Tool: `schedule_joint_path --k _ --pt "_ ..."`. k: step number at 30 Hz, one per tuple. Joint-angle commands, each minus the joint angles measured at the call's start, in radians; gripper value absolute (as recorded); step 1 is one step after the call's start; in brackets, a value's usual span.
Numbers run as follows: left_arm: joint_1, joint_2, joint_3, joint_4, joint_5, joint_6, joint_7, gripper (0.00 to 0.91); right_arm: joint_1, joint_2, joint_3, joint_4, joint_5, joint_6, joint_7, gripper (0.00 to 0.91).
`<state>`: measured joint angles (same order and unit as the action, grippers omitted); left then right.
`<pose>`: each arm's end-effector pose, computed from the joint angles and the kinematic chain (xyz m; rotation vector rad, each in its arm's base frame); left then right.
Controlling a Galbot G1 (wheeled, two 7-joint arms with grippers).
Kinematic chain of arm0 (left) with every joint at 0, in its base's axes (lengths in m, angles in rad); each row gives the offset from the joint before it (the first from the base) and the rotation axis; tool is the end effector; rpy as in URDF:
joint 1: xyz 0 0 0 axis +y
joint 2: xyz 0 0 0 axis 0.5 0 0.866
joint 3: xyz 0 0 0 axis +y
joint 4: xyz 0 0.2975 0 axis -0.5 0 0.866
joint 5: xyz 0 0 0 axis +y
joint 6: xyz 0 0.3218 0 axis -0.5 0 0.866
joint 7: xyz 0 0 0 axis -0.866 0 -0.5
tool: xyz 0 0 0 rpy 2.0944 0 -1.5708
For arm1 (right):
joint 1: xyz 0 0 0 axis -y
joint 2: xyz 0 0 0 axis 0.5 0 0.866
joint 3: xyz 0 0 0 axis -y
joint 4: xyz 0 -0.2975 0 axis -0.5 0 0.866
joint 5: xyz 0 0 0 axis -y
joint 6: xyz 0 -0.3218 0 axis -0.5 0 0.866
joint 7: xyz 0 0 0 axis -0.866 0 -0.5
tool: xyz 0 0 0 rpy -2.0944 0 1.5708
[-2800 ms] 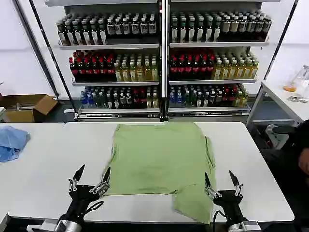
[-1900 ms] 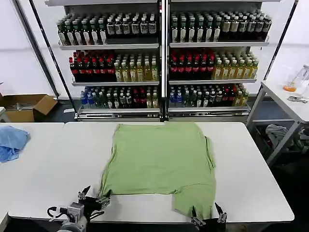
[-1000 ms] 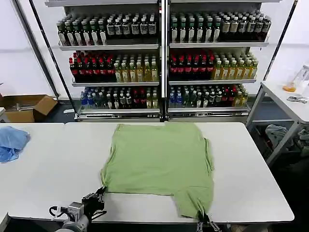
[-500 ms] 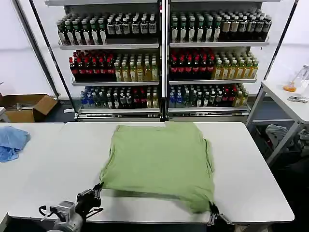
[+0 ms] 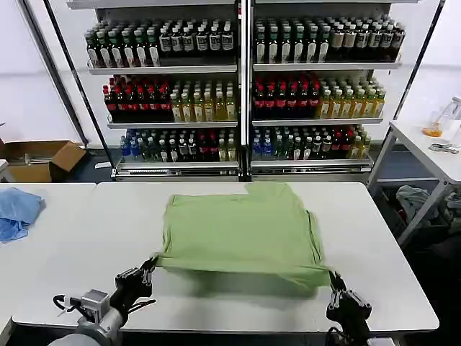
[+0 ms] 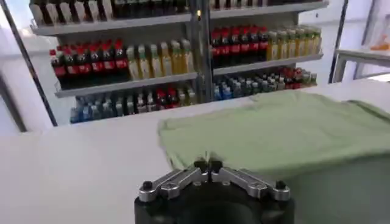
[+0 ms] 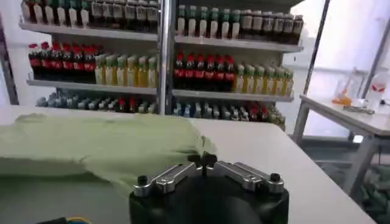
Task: Fold and organize the clothes.
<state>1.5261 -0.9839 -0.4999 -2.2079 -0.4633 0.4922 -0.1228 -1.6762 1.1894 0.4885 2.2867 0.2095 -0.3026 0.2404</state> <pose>0.1872 0.0536 -0.2006 -0.2984 -2.7077 -0.1916 0.1472 -0.0242 -0.2101 0.0278 -2.9005 0.2010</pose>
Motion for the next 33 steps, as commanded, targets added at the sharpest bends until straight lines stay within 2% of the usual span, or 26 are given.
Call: schedule_joint_path --k 1,7,23,24,25,26,27,28,29,33 --pt "-0.177 0.022 0.115 0.192 0.064 -0.002 0.000 0.020 0.242 -0.079 -0.044 -0.156 0.032 -0.014 -0.001 0.000" --pt "-0.237 0.008 0.174 0.265 0.107 -0.002 -0.005 0.020 0.342 -0.102 -0.093 -0.249 0.016 -0.033 -0.015 0.000" --pt "-0.305 -0.033 0.220 0.326 0.143 -0.024 -0.045 0.040 0.425 -0.094 -0.156 -0.358 -0.103 -0.020 -0.059 0.000" --pt "-0.308 -0.036 0.220 0.329 0.143 -0.025 -0.046 0.050 0.429 -0.094 -0.159 -0.364 -0.116 -0.017 -0.062 0.111" --pt "-0.311 -0.040 0.221 0.332 0.142 -0.027 -0.048 0.111 0.434 -0.092 -0.163 -0.370 -0.135 -0.017 -0.065 0.786" --pt "-0.312 -0.042 0.221 0.332 0.142 -0.029 -0.049 0.181 0.435 -0.092 -0.165 -0.372 -0.140 -0.017 -0.066 0.907" --pt "-0.313 -0.047 0.222 0.332 0.142 -0.034 -0.052 0.453 0.436 -0.091 -0.168 -0.374 -0.148 -0.017 -0.068 0.907" --pt "-0.312 -0.049 0.222 0.331 0.142 -0.038 -0.053 0.645 0.436 -0.088 -0.173 -0.377 -0.165 -0.021 -0.074 0.907" --pt "-0.312 -0.052 0.223 0.330 0.142 -0.042 -0.054 0.907 0.434 -0.088 -0.175 -0.375 -0.172 -0.025 -0.077 0.907" --pt "-0.301 -0.063 0.219 0.319 0.139 -0.057 -0.063 0.907 0.395 -0.083 -0.174 -0.341 -0.173 -0.023 -0.100 0.907"
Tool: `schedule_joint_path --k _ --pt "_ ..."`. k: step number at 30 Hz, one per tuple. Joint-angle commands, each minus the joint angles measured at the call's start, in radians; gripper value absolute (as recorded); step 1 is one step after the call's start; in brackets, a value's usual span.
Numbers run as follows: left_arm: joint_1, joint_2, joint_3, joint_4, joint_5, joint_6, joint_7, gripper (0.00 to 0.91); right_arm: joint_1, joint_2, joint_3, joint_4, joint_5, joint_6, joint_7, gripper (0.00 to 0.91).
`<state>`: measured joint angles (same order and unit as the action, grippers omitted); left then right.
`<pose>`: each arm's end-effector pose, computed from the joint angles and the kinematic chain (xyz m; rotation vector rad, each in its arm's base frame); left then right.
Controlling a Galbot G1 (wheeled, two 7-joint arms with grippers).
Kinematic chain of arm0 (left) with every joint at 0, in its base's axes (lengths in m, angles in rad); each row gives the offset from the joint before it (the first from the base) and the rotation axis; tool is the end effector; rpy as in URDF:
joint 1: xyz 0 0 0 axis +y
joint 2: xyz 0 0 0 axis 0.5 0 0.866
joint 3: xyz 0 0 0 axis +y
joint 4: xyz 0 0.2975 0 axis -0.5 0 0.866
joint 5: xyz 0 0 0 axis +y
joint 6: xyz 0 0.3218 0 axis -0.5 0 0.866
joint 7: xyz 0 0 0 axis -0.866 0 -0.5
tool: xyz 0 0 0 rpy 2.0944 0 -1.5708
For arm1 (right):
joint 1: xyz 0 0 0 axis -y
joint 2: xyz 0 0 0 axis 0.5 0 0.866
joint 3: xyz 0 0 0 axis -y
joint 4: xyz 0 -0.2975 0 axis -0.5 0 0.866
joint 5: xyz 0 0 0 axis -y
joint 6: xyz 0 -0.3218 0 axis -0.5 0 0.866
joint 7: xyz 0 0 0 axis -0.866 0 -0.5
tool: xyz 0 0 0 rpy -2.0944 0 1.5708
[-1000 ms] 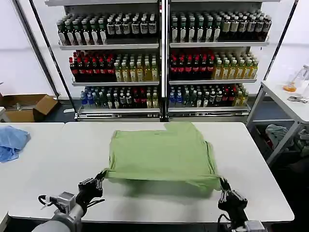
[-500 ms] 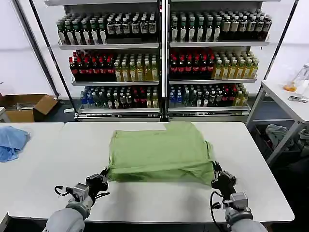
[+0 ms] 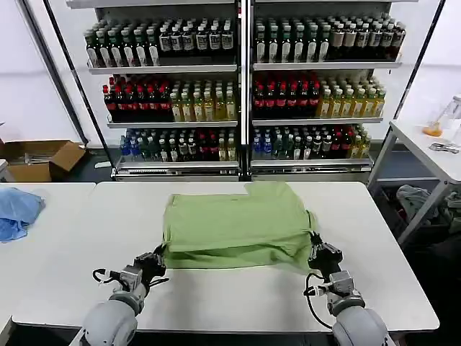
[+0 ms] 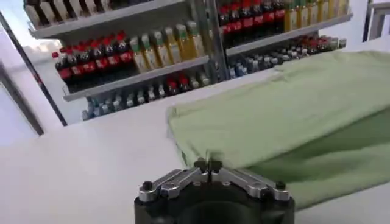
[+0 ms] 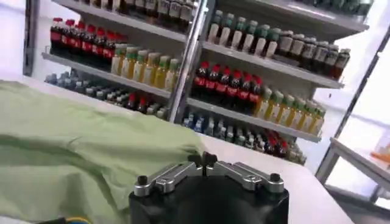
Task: Fold and organize the clothes.
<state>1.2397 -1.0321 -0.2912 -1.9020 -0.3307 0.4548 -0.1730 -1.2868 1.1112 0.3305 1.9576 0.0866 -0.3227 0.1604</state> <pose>0.2521 0.0388 -0.2544 -0.2147 -2.6975 -0.3422 0.2407 -0.0269 -0.2474 0.1704 -2.8873 0.5240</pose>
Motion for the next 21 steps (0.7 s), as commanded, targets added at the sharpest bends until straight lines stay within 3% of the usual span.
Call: schedule_joint_path --k 1,10,16,21 --pt "-0.008 -0.017 0.007 0.009 0.005 -0.024 -0.016 0.907 -0.005 -0.004 -0.015 -0.005 -0.050 0.001 -0.024 0.907" --pt "0.105 -0.044 -0.035 -0.062 0.004 -0.030 -0.033 0.907 -0.204 0.039 0.093 0.131 -0.025 0.040 -0.005 0.907" --pt "0.170 -0.082 -0.044 -0.095 0.003 -0.027 -0.036 0.907 -0.325 0.083 0.164 0.195 0.076 0.026 0.031 0.907" --pt "0.144 -0.086 -0.037 -0.061 -0.014 -0.024 -0.035 0.907 -0.315 0.098 0.165 0.161 0.149 -0.005 0.046 0.907"
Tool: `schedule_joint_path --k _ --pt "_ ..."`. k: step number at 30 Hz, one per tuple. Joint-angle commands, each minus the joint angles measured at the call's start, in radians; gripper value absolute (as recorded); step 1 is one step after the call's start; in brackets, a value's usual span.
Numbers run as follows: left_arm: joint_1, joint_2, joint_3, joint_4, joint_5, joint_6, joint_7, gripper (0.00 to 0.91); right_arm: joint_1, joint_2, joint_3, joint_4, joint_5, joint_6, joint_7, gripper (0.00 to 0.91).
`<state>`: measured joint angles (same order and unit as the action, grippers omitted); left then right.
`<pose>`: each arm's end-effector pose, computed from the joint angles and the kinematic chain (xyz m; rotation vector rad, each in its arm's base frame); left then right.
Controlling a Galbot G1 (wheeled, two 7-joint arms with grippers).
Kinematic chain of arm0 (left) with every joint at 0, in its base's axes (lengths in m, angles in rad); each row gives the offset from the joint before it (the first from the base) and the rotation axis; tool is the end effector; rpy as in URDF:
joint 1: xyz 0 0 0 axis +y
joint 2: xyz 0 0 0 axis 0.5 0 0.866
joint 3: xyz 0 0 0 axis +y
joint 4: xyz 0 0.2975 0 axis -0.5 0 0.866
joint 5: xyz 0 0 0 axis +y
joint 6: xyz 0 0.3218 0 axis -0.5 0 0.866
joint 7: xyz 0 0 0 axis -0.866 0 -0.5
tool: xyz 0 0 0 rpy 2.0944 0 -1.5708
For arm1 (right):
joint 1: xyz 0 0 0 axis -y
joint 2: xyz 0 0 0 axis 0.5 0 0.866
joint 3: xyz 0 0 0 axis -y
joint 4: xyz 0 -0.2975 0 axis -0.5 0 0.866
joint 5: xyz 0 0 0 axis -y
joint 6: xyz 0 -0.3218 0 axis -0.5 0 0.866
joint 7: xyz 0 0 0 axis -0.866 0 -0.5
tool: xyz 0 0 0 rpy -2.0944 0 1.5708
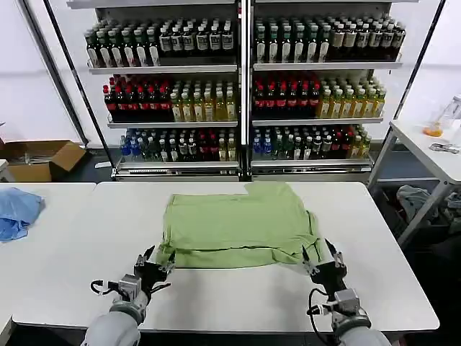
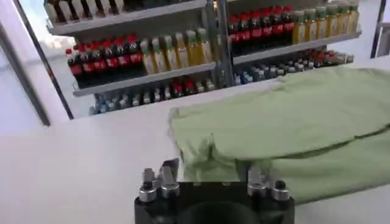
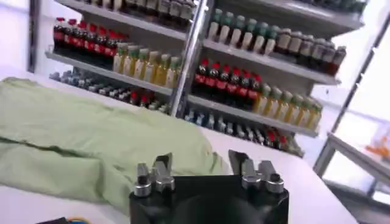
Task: Fold and organize the clothes.
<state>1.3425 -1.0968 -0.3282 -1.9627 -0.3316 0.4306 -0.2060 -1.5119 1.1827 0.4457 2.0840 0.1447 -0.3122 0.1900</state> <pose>0.2262 0.0283 -0.2587 -0.1684 -2.7092 -0.2317 0.1883 -0.0326 -0.2481 0.0513 -2.8486 0.3266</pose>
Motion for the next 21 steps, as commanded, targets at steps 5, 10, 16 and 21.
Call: schedule_joint_path --k 5,10,16,21 --pt "-0.007 -0.015 0.003 0.041 -0.047 0.001 -0.003 0.494 -0.024 0.036 0.012 -0.006 0.158 -0.065 0.024 0.806" --pt "-0.021 -0.015 0.006 0.055 -0.060 -0.005 -0.004 0.071 0.005 0.042 -0.012 -0.038 0.187 -0.061 0.021 0.010" --pt "-0.029 -0.010 0.010 0.069 -0.072 -0.015 0.001 0.050 0.043 0.048 -0.033 -0.085 0.189 -0.047 0.018 0.000" --pt "-0.035 -0.009 0.013 0.076 -0.078 -0.015 0.006 0.050 0.073 0.046 -0.041 -0.116 0.206 -0.056 0.017 0.000"
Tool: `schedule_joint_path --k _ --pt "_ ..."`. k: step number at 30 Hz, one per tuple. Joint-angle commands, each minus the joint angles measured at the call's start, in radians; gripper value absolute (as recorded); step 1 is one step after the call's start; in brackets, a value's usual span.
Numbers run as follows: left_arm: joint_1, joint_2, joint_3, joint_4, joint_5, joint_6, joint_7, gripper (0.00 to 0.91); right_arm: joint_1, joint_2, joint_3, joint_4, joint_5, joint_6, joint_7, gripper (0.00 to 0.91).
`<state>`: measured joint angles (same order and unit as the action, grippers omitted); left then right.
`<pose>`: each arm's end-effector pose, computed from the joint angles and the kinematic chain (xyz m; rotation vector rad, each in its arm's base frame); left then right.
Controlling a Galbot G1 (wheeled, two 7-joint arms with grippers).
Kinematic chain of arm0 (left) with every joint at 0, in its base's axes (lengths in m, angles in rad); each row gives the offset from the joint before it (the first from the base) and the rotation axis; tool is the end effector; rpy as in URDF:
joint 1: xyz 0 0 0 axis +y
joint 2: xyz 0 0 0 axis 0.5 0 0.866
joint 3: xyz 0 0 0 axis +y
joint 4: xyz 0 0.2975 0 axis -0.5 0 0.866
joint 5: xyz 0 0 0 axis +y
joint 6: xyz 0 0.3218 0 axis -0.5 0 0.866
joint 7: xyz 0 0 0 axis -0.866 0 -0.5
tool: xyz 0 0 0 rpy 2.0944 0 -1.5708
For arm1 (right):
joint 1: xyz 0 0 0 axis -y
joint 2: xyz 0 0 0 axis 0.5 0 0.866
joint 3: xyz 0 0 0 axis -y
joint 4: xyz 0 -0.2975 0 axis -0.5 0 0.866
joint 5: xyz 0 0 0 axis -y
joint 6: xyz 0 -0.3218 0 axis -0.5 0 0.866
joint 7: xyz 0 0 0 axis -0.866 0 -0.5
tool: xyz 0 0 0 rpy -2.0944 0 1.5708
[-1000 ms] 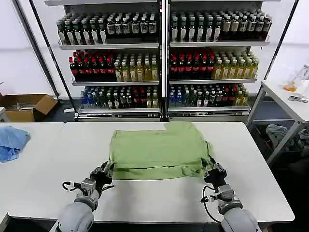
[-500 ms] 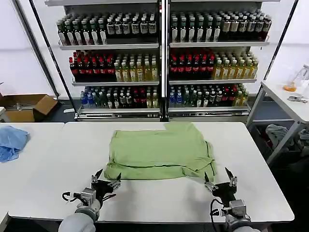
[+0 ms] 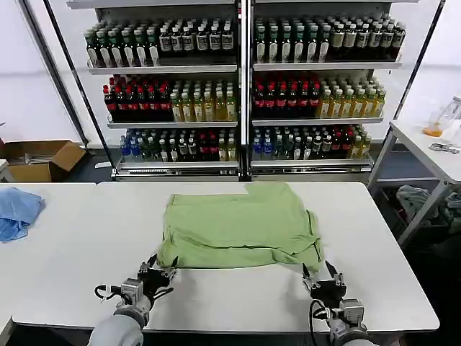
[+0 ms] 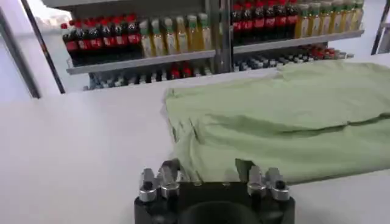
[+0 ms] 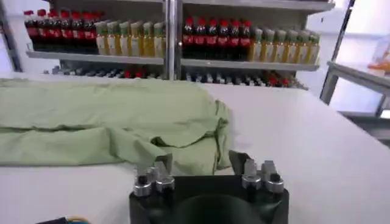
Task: Fold and organize the clothes.
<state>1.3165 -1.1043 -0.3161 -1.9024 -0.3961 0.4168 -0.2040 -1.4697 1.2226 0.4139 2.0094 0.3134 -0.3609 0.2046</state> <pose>0.2337 0.0307 -0.2723 -0.1686 -2.6773 -0.1449 0.1977 -0.0249 -0.2666 0.0596 -2.7435 0.0603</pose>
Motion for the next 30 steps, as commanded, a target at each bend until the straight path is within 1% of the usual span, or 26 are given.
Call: schedule_joint_path --k 1,6,12,20,26,30 --pt "-0.009 -0.001 0.001 0.016 -0.014 -0.002 0.005 0.050 0.032 0.006 -0.009 -0.045 0.041 -0.011 0.003 0.000" --pt "-0.006 0.001 0.001 0.016 -0.017 -0.002 0.012 0.040 0.030 0.009 -0.005 -0.055 0.053 -0.013 0.005 0.000" --pt "-0.009 0.005 0.000 0.025 -0.019 -0.005 0.016 0.040 0.014 0.001 0.014 -0.031 0.061 -0.005 0.006 0.000" --pt "-0.010 0.027 -0.013 0.043 -0.030 -0.008 0.027 0.040 -0.018 -0.040 0.063 0.021 0.086 -0.003 0.001 0.000" --pt "0.025 0.052 -0.033 -0.002 -0.041 -0.006 0.031 0.030 -0.056 -0.060 0.083 0.054 0.096 -0.004 -0.008 0.000" --pt "0.072 0.062 -0.048 -0.065 -0.049 -0.001 0.039 0.030 -0.088 -0.062 0.089 0.082 0.094 -0.004 -0.011 0.000"
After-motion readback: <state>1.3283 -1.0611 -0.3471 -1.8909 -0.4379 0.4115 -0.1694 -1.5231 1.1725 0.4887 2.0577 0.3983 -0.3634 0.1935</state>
